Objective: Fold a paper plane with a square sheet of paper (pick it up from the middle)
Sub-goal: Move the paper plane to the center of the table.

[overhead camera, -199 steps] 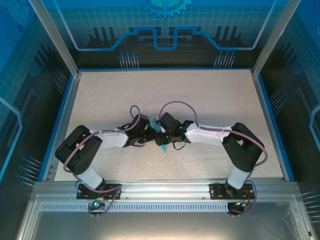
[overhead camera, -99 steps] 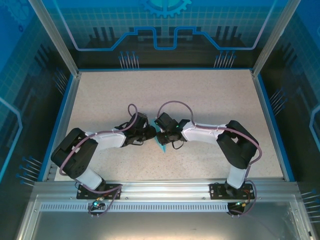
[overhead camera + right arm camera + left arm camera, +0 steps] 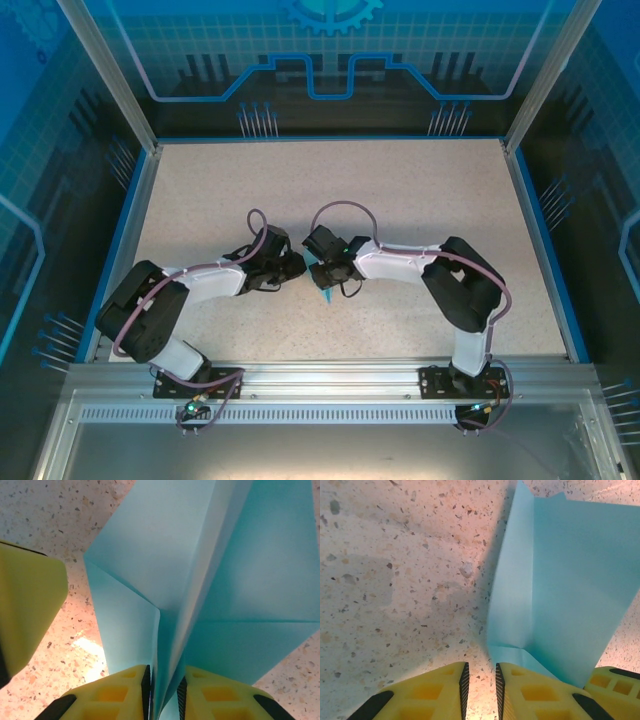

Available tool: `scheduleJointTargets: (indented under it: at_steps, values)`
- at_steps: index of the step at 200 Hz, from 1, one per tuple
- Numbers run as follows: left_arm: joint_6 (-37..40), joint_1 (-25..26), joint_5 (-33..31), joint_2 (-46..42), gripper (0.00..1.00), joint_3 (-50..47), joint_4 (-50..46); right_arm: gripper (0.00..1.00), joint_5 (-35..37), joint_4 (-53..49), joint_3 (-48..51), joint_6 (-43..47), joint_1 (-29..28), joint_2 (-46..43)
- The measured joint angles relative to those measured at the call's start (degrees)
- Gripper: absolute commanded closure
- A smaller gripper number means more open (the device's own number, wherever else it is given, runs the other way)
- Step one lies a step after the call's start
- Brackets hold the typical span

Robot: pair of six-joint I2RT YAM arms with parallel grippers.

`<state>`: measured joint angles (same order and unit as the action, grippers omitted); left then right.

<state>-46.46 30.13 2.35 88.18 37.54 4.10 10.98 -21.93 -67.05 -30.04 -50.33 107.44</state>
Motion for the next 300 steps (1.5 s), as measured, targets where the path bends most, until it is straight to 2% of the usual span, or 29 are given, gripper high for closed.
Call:
scheduleJointTargets:
  at_steps: [41,59,82,105,136,151,176,198,255,300]
  values:
    - [0.0,-0.04,-0.02,-0.02,0.77,0.0,-0.31,0.82,1.03,-1.22,-0.9,-1.6,-0.02,1.73]
    - [0.0,-0.13,-0.07,-0.02,0.76,0.0,-0.83,0.88,1.05,-1.62,-0.94,-2.27,-0.02,1.99]
    - [-0.15,-0.37,-0.5,-0.07,0.72,0.0,-1.44,0.95,1.73,-2.58,-1.64,-3.37,-0.04,1.99]
    - [-0.2,-0.76,-2.05,-0.85,0.65,0.0,-3.91,0.96,3.65,-4.46,-2.84,-3.56,-0.04,1.6]
    - [-0.87,-1.25,-6.38,-4.57,0.53,0.02,-9.7,0.96,5.81,-6.69,-4.98,-2.95,1.44,-0.55]
    - [-1.22,-1.31,-9.33,-7.3,0.48,0.17,-13.46,0.96,6.54,-6.99,-6.43,-2.49,3.8,-0.85]
    - [-1.16,-1.62,-14.05,-12.09,0.33,0.28,-18.88,0.95,7.23,-7.89,-9.33,-1.14,9.25,-0.26]
    - [-1.07,-1.92,-17.25,-15.5,0.26,0.28,-22.51,0.93,8.35,-8.59,-14.14,-0.07,12.5,2.97]
    - [-1.07,-2.29,-20.2,-17.97,0.22,0.24,-26.03,0.87,9.2,-10.64,-25.55,2.93,13.35,14.84]
    - [-1.07,-2.29,-20.57,-17.97,0.2,0.22,-26.56,0.84,7.61,-11.63,-29.03,4.0,13.33,18.36]
